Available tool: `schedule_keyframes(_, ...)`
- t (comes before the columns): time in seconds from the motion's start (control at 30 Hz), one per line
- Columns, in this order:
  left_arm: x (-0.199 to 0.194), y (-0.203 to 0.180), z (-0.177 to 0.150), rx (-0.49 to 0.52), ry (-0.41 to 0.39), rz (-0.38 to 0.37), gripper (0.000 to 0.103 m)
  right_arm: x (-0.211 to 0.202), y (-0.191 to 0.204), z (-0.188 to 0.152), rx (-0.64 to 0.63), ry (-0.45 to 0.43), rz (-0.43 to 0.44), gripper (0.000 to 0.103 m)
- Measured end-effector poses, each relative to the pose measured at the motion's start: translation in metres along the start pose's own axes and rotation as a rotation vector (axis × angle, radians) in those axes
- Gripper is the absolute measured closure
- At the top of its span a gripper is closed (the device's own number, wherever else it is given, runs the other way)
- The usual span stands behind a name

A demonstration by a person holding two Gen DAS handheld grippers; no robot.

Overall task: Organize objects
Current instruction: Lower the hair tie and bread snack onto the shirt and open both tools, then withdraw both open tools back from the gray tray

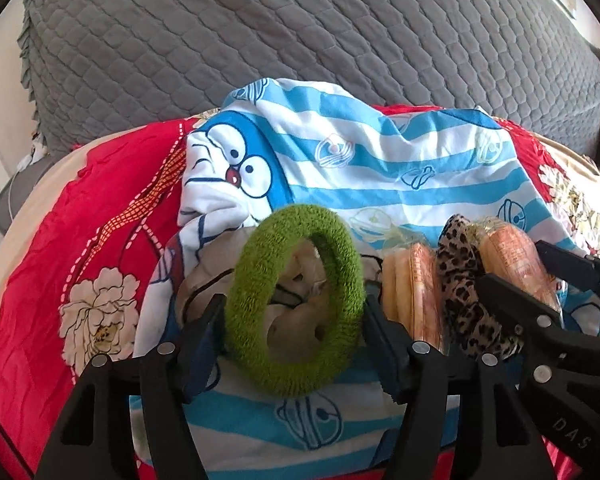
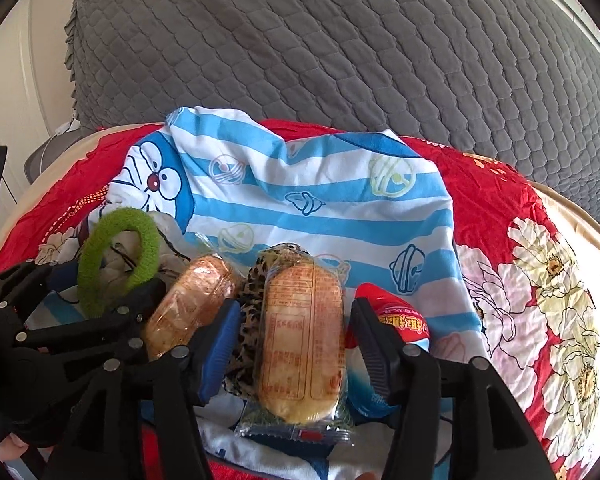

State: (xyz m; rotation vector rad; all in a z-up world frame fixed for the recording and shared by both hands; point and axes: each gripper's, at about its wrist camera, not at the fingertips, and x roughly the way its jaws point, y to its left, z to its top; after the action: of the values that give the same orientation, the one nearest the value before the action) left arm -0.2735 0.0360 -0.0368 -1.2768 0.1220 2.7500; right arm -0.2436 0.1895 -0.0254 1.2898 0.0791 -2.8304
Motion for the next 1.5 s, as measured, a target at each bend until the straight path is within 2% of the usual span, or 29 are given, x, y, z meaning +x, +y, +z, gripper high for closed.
schedule_keyframes(0.07,-0.001,0.002,-0.002,-0.011,0.01,-0.001,0.027,-0.001,0.0,-0.001,-0.002,0.0,0.001,0.044)
schedule_keyframes(0.13,-0.002,0.004,-0.003,-0.019,0.009,0.001,0.024,-0.003,0.0,-0.001,-0.004,-0.007,0.005,0.036)
schedule_keyframes(0.3,-0.004,0.007,-0.004,-0.029,0.02,0.004,0.018,-0.008,0.0,-0.001,-0.002,-0.019,-0.007,0.025)
schedule_keyframes(0.33,-0.006,0.008,-0.004,-0.033,0.019,0.013,0.015,-0.008,-0.001,-0.001,0.004,-0.021,-0.009,0.021)
schedule_keyframes(0.4,-0.009,0.011,-0.003,-0.047,0.013,0.03,0.003,-0.009,-0.006,-0.002,0.026,-0.019,-0.005,0.02)
schedule_keyframes(0.43,-0.01,0.012,-0.003,-0.053,0.007,0.028,0.001,-0.009,-0.008,-0.002,0.038,-0.019,-0.002,0.019)
schedule_keyframes(0.9,-0.026,0.008,-0.008,-0.026,-0.022,0.026,0.001,-0.018,-0.013,-0.011,0.054,-0.032,-0.005,0.017)
schedule_keyframes(1.07,-0.034,0.01,-0.011,-0.057,-0.033,-0.02,0.001,-0.028,-0.016,-0.013,0.063,-0.05,0.0,0.017)
schedule_keyframes(1.33,-0.05,0.011,-0.014,-0.08,-0.065,-0.027,0.001,-0.048,-0.022,-0.015,0.086,-0.084,0.012,0.017)
schedule_keyframes(1.5,-0.058,0.013,-0.016,-0.082,-0.058,-0.035,0.001,-0.064,-0.018,-0.02,0.063,-0.104,0.023,0.017)
